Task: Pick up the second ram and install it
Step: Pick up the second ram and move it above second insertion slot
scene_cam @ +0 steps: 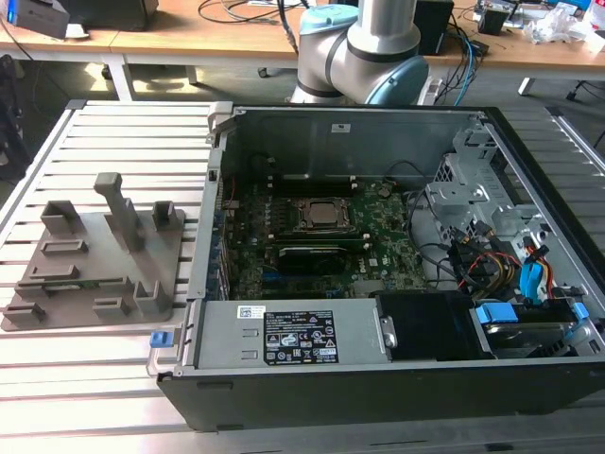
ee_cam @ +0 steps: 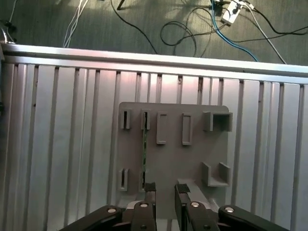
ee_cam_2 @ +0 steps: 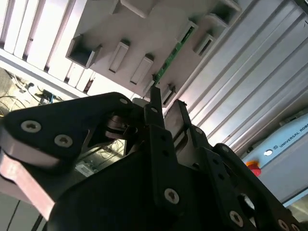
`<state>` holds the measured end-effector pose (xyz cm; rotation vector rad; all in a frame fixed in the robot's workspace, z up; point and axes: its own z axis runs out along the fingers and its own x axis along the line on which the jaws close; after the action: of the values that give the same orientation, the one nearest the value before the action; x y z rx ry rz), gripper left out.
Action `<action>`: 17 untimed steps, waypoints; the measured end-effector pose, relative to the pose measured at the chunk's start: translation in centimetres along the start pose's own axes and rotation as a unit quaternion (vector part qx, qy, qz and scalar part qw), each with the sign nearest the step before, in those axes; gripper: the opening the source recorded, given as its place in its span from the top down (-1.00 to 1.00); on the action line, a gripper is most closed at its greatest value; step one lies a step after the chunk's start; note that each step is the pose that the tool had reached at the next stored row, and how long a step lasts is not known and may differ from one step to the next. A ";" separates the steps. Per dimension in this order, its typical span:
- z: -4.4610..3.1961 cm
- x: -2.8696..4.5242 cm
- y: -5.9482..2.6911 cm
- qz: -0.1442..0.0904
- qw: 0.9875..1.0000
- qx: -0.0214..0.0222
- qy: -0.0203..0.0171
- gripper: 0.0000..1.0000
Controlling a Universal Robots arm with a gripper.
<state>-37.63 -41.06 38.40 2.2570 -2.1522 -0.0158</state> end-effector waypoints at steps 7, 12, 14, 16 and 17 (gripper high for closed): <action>0.10 0.42 0.03 0.023 1.000 0.000 -0.003 0.40; 0.96 0.84 0.03 0.023 1.000 0.000 -0.003 0.40; 1.33 0.86 0.02 0.023 1.000 0.000 -0.003 0.40; 1.70 0.88 0.01 0.023 1.000 0.000 -0.003 0.40; 1.81 0.88 0.01 0.023 1.000 0.000 -0.003 0.40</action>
<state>-37.64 -41.96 36.60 2.2089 -2.2064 -0.0215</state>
